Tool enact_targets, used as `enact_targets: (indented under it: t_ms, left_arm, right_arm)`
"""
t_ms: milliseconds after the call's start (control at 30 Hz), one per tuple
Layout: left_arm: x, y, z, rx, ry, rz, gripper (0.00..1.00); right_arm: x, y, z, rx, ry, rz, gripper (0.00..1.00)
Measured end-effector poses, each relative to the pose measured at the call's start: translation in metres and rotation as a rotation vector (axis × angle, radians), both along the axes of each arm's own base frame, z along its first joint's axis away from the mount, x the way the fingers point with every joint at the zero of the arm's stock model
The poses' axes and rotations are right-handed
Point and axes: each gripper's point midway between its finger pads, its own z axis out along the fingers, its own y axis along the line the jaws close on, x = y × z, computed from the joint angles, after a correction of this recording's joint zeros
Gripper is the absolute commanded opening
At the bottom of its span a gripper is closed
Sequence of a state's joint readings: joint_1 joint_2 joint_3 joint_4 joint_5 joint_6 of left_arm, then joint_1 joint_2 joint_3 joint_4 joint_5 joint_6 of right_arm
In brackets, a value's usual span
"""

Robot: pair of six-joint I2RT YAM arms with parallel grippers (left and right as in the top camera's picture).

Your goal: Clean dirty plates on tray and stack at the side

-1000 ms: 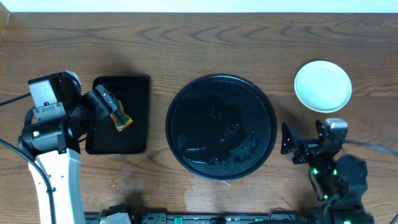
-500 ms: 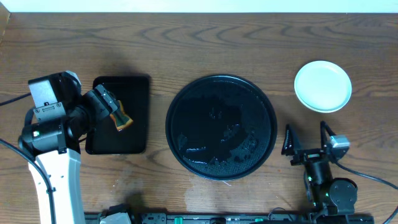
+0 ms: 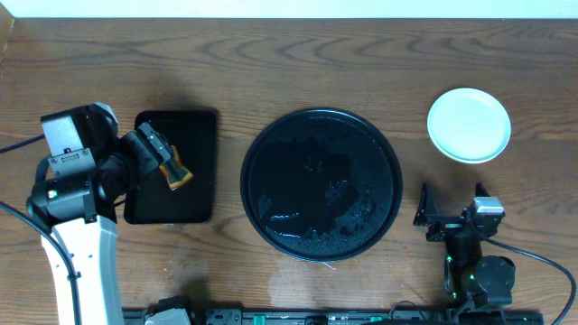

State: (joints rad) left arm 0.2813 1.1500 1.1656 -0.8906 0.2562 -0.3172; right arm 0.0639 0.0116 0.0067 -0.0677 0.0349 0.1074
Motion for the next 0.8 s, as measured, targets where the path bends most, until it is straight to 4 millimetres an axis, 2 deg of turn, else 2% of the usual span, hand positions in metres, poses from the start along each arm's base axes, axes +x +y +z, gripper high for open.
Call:
enact_targets:
  t_ms: [800]
  left_arm:
    - [-0.0001, -0.0001, 0.0, 0.0, 0.0, 0.0, 0.88]
  right_arm:
    - [0.0, 0.0, 0.0, -0.067, -0.002, 0.005, 0.99]
